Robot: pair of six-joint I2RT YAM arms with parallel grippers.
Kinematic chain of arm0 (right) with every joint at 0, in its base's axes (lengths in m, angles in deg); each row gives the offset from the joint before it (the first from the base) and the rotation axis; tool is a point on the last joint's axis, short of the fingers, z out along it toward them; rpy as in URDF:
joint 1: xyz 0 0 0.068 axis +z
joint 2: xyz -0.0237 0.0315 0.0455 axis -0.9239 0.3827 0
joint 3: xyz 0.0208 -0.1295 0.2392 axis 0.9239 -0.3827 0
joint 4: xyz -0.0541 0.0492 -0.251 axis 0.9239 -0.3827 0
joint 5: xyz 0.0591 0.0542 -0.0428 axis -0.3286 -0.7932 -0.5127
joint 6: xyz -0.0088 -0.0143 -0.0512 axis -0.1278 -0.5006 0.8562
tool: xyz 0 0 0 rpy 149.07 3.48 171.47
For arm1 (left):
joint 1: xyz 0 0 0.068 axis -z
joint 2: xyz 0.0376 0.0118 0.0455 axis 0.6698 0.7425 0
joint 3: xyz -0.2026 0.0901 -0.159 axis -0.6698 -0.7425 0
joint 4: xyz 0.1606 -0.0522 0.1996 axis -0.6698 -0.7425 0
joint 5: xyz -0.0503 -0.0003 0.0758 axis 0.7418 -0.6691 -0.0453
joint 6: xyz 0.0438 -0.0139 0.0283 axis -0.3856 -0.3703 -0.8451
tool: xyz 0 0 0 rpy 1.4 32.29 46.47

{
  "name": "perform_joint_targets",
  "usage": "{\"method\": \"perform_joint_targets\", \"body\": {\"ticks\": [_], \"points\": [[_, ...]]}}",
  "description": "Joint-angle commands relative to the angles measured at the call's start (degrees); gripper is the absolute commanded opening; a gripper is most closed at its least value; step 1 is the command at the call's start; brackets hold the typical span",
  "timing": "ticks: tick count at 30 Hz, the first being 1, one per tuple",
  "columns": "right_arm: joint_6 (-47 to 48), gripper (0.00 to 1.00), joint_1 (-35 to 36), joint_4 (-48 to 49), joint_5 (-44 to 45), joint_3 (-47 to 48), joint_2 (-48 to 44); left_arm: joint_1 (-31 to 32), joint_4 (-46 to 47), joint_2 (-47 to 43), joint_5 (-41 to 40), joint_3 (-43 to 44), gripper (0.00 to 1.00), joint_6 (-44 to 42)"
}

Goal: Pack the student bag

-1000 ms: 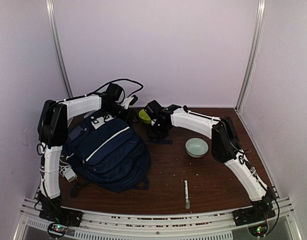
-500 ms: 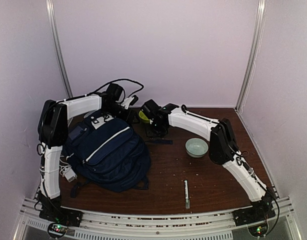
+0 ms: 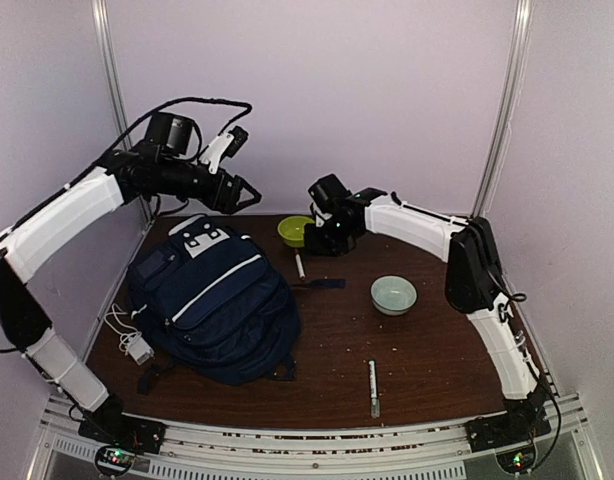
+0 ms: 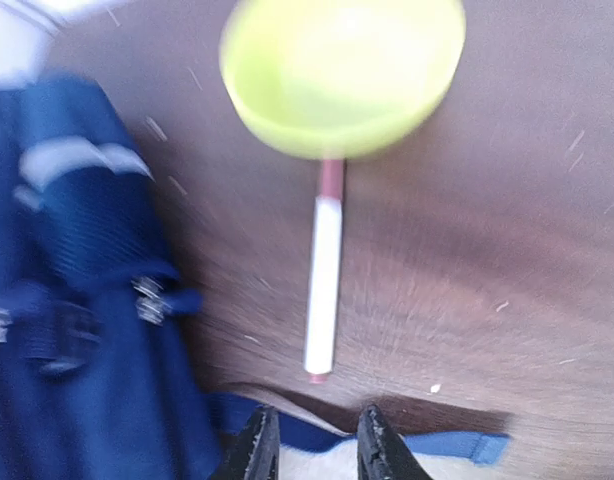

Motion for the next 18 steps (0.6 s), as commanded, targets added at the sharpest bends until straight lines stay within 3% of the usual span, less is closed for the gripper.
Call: {"method": "perform_joint_targets", "body": {"ticks": [1,5,11,14,18], "points": [[-1.72,0.29,-3.24,7.26,-5.82,-4.16,-10.27,8.10,-7.35,-8.33,-9.13,-9.78,0.80,-1.37],[-1.95,0.29,-5.20,9.18,-7.37,-8.46,-14.13,14.90,-12.54,-13.22,-17.81,-17.66,0.97,4.62],[-2.23,0.31,-6.77,13.72,-10.19,-17.95,-19.91,27.24,-17.61,-7.73,-21.34,-22.80,0.98,5.86],[-2.20,0.32,-7.46,15.43,-11.06,-22.05,-22.18,28.17,-17.94,-2.00,-23.46,-23.92,0.98,6.43],[-1.95,0.32,-9.06,17.76,-11.57,-28.07,-25.55,25.41,-17.56,3.43,-34.91,-24.82,0.98,7.05]]}}
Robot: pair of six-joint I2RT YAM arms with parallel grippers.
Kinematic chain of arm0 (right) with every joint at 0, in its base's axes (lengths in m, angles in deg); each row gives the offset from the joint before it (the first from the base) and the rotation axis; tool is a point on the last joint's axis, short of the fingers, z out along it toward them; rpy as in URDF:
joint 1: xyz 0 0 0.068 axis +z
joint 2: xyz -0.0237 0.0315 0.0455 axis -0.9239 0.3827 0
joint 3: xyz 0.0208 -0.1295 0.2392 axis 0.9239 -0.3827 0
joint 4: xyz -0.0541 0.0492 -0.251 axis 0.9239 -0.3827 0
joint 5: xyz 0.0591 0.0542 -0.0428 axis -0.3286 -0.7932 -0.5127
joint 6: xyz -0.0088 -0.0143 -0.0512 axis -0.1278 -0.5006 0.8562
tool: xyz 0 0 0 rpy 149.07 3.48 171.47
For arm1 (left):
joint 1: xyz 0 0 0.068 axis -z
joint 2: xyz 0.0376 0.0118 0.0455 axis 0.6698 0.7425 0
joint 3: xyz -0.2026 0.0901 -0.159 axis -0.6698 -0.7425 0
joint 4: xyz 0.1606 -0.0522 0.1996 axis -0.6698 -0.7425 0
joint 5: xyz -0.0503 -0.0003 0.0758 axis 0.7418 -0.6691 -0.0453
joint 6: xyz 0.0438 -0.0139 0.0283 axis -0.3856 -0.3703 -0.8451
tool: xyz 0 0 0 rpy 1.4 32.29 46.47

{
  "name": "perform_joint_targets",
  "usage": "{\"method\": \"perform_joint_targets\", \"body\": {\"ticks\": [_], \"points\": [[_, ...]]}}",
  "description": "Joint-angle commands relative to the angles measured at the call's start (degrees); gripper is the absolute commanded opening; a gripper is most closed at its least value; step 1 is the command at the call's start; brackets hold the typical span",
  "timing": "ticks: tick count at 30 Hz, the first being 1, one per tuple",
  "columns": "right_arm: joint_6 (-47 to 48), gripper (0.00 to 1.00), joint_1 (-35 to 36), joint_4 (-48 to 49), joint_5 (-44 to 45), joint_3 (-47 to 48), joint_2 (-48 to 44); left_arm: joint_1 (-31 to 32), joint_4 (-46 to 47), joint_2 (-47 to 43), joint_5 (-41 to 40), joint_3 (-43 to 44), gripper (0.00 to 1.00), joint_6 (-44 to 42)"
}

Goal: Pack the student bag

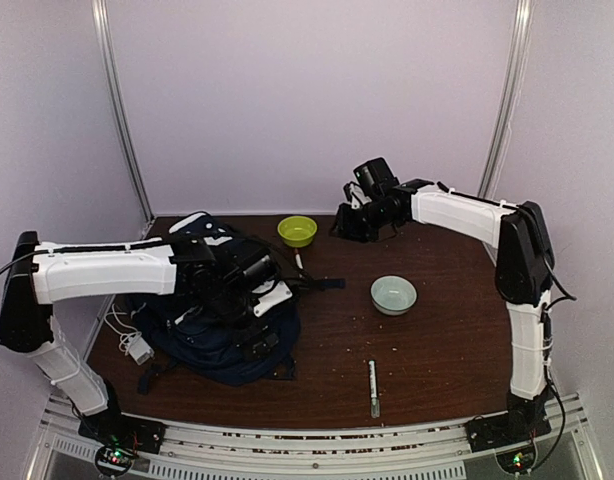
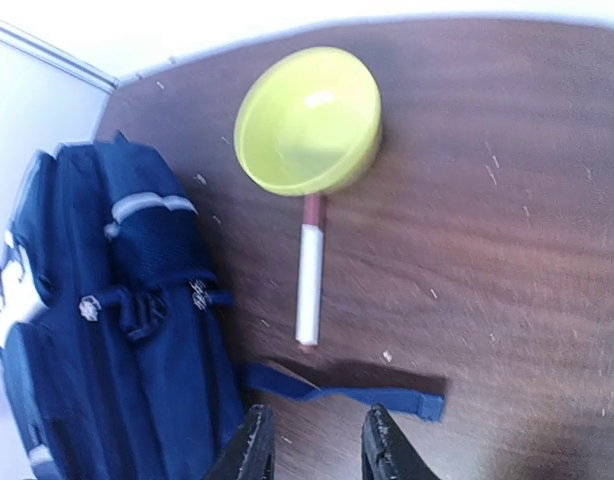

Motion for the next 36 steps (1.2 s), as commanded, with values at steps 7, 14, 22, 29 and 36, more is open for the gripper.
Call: {"method": "perform_joint_targets", "body": {"ticks": [7,14,22,29,36], "points": [[-2.41,0.32,-5.06,7.67,-3.96,-11.30,-8.86,-15.86,4.80,5.28,-12.91,-2.31,0.47,-0.26],[-6.37,0.32,-5.65,9.55,-8.00,-6.92,-4.50,-23.96,3.61,6.26,-15.67,-0.85,0.36,-6.49],[-13.53,0.29,-5.74,11.81,-13.78,2.69,4.27,-30.91,9.33,5.73,-6.86,4.48,0.55,-12.82],[-13.48,0.29,-6.74,11.89,-13.69,1.29,4.50,-31.49,13.88,7.61,15.14,19.85,0.73,-15.99],[-11.58,0.28,-8.62,11.49,-12.87,-4.10,1.04,-35.08,3.86,35.77,14.43,58.54,0.03,-8.47]]}}
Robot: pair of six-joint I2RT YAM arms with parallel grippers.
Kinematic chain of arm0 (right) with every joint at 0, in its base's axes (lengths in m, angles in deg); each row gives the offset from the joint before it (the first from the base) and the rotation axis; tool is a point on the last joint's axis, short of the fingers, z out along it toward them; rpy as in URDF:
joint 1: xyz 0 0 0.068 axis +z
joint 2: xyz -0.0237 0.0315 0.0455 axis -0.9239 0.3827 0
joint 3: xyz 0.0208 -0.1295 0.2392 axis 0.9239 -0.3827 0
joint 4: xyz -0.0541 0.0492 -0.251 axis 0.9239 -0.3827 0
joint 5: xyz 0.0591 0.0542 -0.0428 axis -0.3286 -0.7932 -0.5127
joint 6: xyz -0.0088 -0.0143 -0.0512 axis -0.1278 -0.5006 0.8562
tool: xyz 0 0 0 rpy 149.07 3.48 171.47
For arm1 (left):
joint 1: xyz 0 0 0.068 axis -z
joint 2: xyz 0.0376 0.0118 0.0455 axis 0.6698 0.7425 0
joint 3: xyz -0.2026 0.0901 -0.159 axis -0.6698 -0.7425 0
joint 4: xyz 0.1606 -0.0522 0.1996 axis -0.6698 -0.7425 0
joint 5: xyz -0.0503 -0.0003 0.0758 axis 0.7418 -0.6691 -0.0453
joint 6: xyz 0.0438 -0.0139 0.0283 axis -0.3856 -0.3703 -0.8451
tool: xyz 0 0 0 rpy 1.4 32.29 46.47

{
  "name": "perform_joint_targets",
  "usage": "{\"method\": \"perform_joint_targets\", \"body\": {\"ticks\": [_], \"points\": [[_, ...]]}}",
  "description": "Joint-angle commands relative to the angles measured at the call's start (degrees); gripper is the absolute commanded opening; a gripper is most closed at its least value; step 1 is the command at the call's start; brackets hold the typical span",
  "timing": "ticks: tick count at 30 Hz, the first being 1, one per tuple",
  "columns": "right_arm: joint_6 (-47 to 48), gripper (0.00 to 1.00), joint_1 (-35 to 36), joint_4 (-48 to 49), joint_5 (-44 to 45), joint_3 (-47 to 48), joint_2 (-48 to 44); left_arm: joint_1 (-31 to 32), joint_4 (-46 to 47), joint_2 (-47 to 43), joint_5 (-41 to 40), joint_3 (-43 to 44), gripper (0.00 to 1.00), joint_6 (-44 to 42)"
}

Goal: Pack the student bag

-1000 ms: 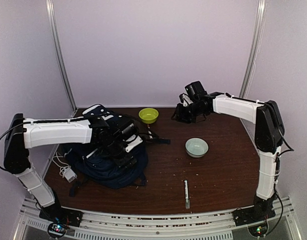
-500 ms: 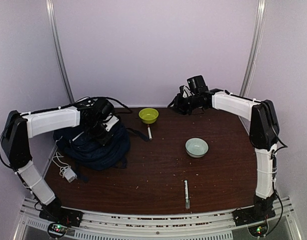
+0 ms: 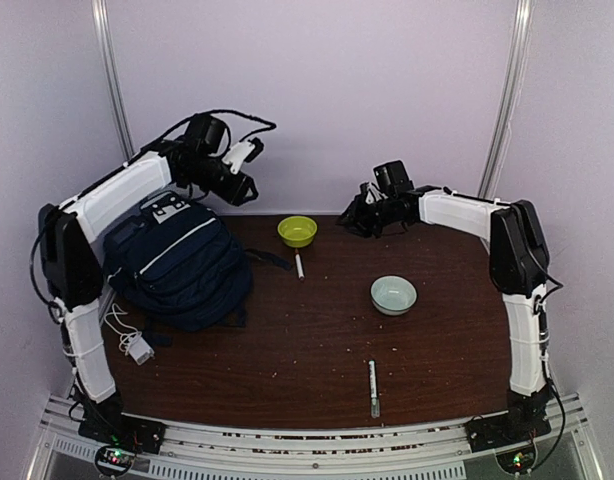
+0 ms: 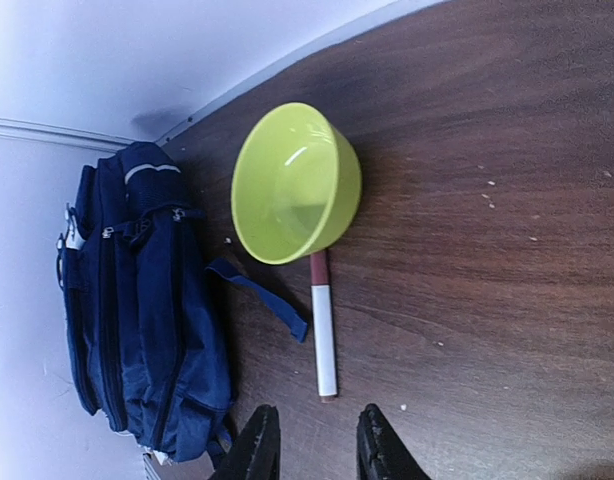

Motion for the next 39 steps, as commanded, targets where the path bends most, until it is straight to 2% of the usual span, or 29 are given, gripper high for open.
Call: {"method": "perform_joint_targets", "body": {"ticks": [1,4,9,15,21,24,31,37,39], "points": [[1.65,0.28,-1.49,-0.20,0.33,-3.93,-4.38,-3.52,-4.20,18.42,2.41,20.63,0.00,5.78],[2.46,0.28,-2.38,-0.54,0.88,-5.99,-5.92,-4.71,0.70,24.60,1.19,25.08,0.00,9.66],[4.40,0.28,-2.86,-2.06,1.82,-6.70,-7.19,-4.93,14.98,31.12,9.41,25.33,0.00,21.13],[1.76,0.26,-2.93,-0.35,1.42,-2.96,-3.50,-4.82,18.21,38.35,7.53,26.45,0.00,29.39],[-10.54,0.17,-2.85,7.54,-1.41,8.18,8.09,-4.87,21.25,38.88,7.26,24.03,0.00,31.45],[-15.37,0.00,-2.93,9.53,2.25,14.55,14.05,-4.90,22.17,40.65,8.43,26.25,0.00,33.61],[-35.83,0.00,-2.71,20.35,4.74,25.50,26.47,-3.81,29.43,42.81,14.82,23.60,0.00,43.44],[-44.11,0.00,-1.23,22.71,8.97,32.49,34.57,-3.33,31.09,43.33,14.53,22.69,0.00,47.42],[-44.88,0.00,-0.42,20.48,9.92,35.05,36.63,-3.29,31.98,43.53,14.68,22.05,0.00,48.68]]}}
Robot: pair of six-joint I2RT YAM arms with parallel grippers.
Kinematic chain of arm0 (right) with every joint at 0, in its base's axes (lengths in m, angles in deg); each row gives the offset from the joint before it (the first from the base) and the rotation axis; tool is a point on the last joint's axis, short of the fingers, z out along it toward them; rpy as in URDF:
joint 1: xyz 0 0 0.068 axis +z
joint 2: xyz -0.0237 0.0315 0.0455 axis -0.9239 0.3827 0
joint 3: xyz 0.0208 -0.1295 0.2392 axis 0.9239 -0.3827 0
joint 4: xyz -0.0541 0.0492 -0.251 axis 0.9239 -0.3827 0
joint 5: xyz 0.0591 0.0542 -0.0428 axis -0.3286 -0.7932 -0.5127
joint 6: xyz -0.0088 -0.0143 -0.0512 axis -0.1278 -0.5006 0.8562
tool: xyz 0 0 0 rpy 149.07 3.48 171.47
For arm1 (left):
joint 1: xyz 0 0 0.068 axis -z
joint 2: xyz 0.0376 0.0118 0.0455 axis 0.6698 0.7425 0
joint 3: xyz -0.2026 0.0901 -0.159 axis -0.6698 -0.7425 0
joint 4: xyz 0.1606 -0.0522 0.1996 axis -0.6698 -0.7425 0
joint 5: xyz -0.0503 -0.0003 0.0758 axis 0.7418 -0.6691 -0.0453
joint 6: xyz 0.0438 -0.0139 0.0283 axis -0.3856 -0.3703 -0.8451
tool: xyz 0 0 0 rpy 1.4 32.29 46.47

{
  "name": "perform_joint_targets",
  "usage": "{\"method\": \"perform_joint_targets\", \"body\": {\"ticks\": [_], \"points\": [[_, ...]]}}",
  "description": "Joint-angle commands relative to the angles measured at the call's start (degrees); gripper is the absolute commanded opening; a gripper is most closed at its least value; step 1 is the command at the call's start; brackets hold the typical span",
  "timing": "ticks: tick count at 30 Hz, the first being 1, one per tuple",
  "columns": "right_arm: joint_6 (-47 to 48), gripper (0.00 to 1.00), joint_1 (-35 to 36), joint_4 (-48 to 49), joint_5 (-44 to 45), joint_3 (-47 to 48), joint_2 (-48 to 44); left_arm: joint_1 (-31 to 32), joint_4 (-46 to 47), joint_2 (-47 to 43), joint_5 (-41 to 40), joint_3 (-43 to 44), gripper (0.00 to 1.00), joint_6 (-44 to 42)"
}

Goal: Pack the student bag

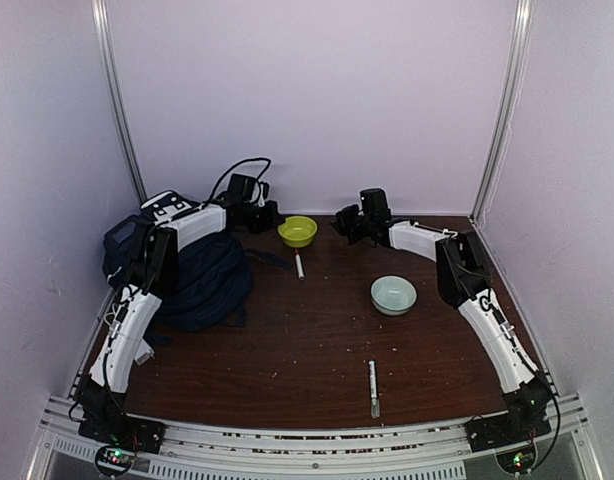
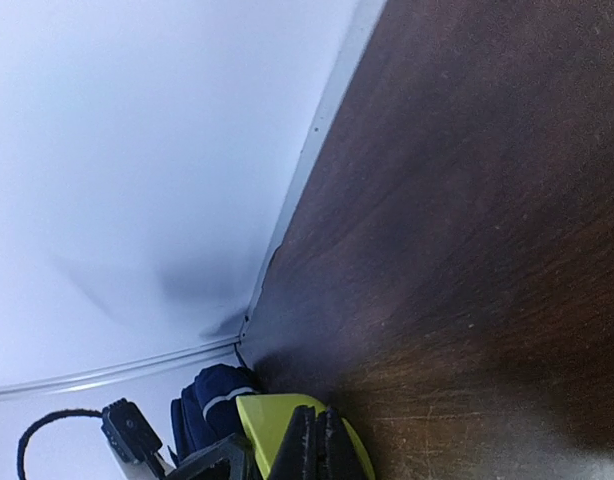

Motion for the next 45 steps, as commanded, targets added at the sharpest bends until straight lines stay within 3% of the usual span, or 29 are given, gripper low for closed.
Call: {"method": "perform_joint_targets", "body": {"ticks": [1,6,11,20,25,28,31,36,45], "points": [[-7.04,0.00,2.24,1.50,4.25,5.62,3.42,0.42,5.76,1.31,1.73,-1.20,0.00,4.83],[-9.14,0.00,2.92,2.44,3.72,6.29,5.14,-0.13,7.24,1.12,3.94,-3.79,0.00,6.49],[-9.57,0.00,3.02,4.16,2.97,7.13,6.05,-1.08,12.78,-5.55,4.39,-9.62,0.00,0.12],[-9.78,0.00,3.19,4.75,4.72,7.40,6.32,-3.24,15.57,-8.57,9.77,-9.29,0.00,-2.68],[-9.97,0.00,3.35,4.93,5.09,8.06,6.72,-5.31,14.90,-7.17,4.61,-12.88,0.00,7.14],[-10.48,0.00,3.73,6.27,4.54,8.30,7.25,-4.96,8.54,-4.47,2.42,-9.39,0.00,5.54],[-10.97,0.00,4.13,7.21,4.24,9.01,8.04,-3.09,-4.09,0.60,-0.31,1.51,0.00,-0.24],[-10.74,0.00,4.22,7.28,4.07,9.33,8.21,-2.85,-0.01,0.93,0.98,-2.80,0.00,3.24],[-9.69,0.00,4.51,6.30,2.94,9.82,8.24,-2.11,8.62,5.77,10.59,2.43,0.00,6.22]]}}
